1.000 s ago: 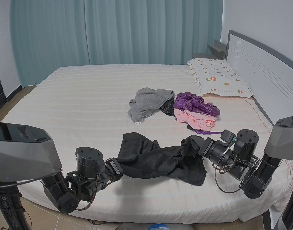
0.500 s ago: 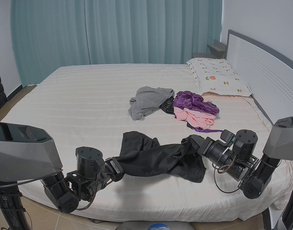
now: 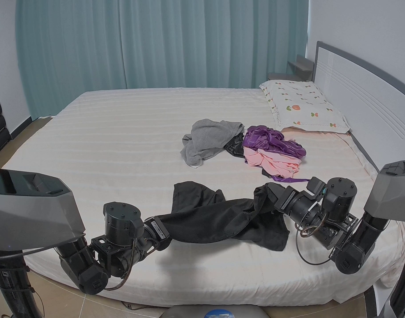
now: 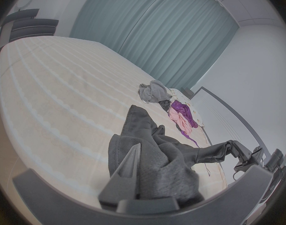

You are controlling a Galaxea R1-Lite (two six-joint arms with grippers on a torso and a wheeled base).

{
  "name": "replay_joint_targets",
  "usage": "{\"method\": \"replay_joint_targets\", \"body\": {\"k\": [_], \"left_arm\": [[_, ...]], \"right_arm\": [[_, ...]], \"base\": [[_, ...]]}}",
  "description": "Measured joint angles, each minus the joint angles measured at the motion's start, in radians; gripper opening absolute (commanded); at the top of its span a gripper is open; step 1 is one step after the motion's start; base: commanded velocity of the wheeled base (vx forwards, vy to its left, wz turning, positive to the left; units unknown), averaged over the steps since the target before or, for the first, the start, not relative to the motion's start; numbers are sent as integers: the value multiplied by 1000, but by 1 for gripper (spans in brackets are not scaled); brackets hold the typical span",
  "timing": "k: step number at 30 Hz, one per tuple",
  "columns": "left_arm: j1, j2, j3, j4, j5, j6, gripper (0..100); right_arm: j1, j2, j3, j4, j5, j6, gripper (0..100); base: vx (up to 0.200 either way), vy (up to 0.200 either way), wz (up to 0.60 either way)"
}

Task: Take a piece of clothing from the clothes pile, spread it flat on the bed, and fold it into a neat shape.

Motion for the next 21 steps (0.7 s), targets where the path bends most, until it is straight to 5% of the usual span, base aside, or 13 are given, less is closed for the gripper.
{"method": "replay_joint_targets", "body": {"k": [21], "left_arm": [[-8, -12, 7, -31, 5, 9, 0]], "right_arm": [[-8, -4, -57, 0, -75, 10, 0]], "base": [[0, 200, 0]]}}
